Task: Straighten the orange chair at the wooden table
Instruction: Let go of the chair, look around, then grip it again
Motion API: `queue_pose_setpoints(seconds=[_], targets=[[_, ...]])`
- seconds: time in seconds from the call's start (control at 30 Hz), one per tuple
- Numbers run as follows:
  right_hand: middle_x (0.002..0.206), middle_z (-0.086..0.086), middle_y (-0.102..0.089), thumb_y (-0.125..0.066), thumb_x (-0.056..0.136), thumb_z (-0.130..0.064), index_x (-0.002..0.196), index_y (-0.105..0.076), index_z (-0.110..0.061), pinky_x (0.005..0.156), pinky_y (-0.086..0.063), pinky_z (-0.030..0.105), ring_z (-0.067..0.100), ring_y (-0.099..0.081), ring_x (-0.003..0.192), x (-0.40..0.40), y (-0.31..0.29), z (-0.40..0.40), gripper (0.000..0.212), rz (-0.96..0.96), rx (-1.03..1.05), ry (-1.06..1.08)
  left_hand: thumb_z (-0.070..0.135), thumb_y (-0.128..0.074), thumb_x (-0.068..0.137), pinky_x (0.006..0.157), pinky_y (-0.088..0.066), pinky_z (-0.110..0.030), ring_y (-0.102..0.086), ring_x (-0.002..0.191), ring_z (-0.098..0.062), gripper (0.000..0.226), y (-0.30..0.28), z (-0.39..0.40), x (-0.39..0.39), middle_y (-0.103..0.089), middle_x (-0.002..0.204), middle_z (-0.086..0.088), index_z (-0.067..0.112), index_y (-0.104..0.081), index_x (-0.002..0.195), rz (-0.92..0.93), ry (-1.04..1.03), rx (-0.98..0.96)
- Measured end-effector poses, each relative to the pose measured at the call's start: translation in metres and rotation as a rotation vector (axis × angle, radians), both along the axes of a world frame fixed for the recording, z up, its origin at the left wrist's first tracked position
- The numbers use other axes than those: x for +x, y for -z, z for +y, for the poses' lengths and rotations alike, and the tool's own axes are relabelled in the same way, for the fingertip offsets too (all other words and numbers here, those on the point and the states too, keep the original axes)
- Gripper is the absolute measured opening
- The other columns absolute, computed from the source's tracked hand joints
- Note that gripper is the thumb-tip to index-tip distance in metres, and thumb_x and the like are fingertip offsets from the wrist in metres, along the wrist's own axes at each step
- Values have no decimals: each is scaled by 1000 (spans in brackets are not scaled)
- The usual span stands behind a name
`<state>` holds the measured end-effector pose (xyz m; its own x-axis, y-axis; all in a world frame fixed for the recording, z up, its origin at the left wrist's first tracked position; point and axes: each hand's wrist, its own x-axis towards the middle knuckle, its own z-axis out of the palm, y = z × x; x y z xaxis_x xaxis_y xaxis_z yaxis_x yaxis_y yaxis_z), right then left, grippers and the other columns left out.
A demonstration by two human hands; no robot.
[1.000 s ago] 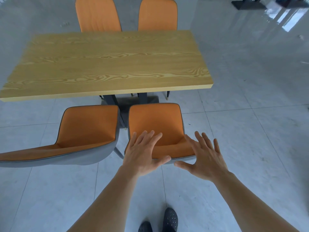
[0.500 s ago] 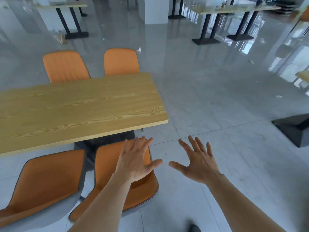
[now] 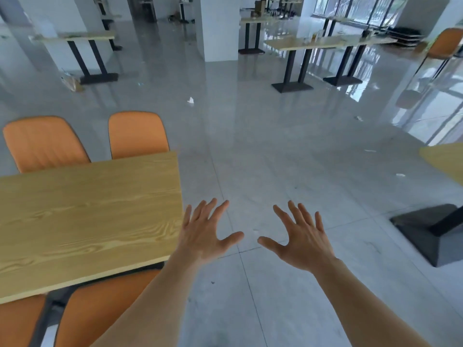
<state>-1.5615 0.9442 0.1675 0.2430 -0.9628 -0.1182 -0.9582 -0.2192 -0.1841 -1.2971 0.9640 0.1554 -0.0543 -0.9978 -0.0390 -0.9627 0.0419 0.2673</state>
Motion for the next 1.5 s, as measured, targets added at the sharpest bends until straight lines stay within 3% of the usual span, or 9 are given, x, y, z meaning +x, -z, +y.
queue_pose_setpoints(seconds=[0.33, 1.0, 1.2, 1.5], targets=[[175, 2, 4, -15, 72, -104, 162, 0, -44, 128, 4, 59, 25, 10, 160, 5, -9, -280, 109, 42, -18, -29, 99, -22, 77, 126, 10, -50, 6, 158, -18, 102, 11, -269, 3, -3, 173, 8, 45, -4, 161, 58, -31, -6], [175, 3, 4, -18, 73, -103, 163, -2, -42, 128, 6, 58, 25, 11, 160, 148, -33, -884, 109, -20, -46, -252, 97, -26, 77, 126, 8, -48, 2, 158, -18, 101, -21, -816, 131, -7, 172, 8, 45, -5, 161, 23, -259, -47], [175, 3, 5, -21, 73, -101, 163, -3, -41, 128, 7, 56, 24, 11, 160, 247, -53, -1044, 109, -10, 0, -391, 99, -19, 76, 126, 6, -47, -2, 158, -17, 99, -38, -932, 217, -11, 172, 8, 48, -5, 160, 20, -412, -81], [174, 0, 7, -23, 74, -99, 163, -3, -43, 128, 6, 53, 21, 11, 160, 500, -33, -1211, 107, 47, -1, -669, 95, -29, 80, 126, 8, -47, -1, 158, -18, 97, -11, -1037, 421, -11, 172, 7, 46, -7, 161, 51, -707, -58]])
